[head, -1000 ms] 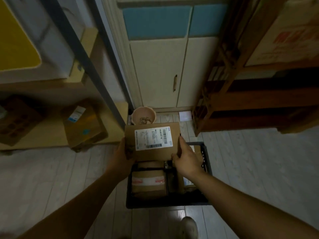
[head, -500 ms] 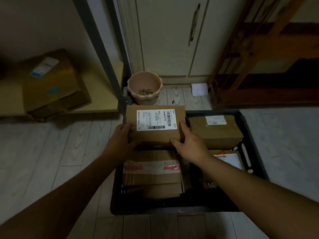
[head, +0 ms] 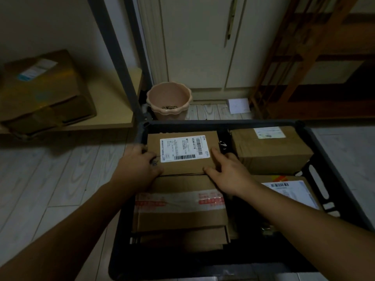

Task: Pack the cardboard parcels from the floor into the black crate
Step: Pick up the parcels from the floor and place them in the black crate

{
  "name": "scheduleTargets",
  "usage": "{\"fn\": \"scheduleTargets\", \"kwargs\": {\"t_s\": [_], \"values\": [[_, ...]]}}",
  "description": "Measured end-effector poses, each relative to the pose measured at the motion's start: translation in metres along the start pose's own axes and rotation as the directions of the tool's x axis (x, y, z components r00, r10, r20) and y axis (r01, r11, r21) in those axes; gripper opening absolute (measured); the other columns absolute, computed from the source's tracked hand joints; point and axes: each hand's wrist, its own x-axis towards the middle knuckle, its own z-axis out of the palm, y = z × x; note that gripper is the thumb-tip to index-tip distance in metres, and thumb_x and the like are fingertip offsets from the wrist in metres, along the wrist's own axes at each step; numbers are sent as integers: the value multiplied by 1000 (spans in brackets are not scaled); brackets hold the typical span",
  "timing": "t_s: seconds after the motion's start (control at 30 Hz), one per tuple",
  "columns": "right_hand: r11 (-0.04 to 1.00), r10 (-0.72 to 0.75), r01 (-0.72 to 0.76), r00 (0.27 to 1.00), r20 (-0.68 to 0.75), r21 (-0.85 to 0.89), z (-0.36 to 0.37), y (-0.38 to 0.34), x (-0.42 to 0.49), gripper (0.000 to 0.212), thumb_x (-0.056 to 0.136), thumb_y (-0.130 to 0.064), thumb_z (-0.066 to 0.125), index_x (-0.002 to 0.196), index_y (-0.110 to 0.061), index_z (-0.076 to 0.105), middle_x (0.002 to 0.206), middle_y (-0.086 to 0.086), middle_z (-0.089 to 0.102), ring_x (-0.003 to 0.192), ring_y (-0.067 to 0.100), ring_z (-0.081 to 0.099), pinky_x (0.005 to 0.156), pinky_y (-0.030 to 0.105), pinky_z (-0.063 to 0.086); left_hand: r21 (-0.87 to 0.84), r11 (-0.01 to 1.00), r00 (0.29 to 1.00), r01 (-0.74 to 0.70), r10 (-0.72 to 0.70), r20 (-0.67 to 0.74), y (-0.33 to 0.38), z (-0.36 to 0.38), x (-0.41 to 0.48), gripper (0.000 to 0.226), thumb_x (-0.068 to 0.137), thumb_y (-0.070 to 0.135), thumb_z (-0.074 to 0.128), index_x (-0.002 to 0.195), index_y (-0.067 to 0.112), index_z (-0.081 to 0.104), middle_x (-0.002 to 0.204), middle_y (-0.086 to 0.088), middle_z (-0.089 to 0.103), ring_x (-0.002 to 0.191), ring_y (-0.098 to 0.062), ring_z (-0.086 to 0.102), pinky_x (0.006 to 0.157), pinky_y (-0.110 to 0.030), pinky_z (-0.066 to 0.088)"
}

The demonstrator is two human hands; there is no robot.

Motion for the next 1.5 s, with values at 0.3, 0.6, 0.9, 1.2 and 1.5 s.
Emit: {"fn": "scheduleTargets", "kwargs": {"t_s": [0.3, 0.6, 0.9, 1.2, 1.5], "values": [[919, -160, 163, 986, 38, -359, 4, -9, 6, 75, 91, -67, 29, 152, -30, 6, 161, 1, -4, 147, 23, -5, 117, 41, 8, 169, 979, 984, -111, 84, 159, 8, 12, 14, 77, 88, 70, 24, 150, 30, 3, 160, 1, -4, 146, -20, -11, 113, -54, -9], [828, -251, 245, 966, 58, -504, -4, -13, 7, 72, 92, -66, 24, 151, -26, 16, 160, 4, 11, 147, 23, 1, 117, 41, 7, 179, 977, 977, -114, 79, 196, 7, 13, 20, 79, 86, 72, 25, 150, 32, 0, 160, 1, -7, 146, -18, -9, 113, -57, -7], [824, 146, -201, 979, -145, -530, -47, 52, 35, 77, 88, -73, 12, 152, -33, 1, 161, 4, -5, 147, 31, -8, 116, 56, -3, 190, 977, 980, -94, 57, 191, 10, 14, 23, 84, 82, 77, 22, 149, 35, -3, 159, 2, -10, 146, -19, -12, 112, -57, -8], [794, 34, -134, 984, -176, -593, -21, 52, 18, 78, 88, -72, 10, 152, -29, -4, 161, 5, -9, 146, 32, -12, 114, 57, -5, 211, 972, 974, -106, 58, 221, 10, 12, 23, 84, 79, 80, 18, 148, 38, -6, 158, 3, -16, 145, -20, -16, 110, -59, -11], [847, 92, -203, 966, -240, -492, -52, 72, 26, 75, 88, -72, 10, 152, -33, 7, 162, 2, 0, 148, 27, -4, 117, 53, -1, 184, 978, 975, -97, 56, 215, 9, 13, 22, 84, 78, 81, 17, 148, 40, -5, 158, 5, -17, 145, -18, -18, 111, -58, -13]]}}
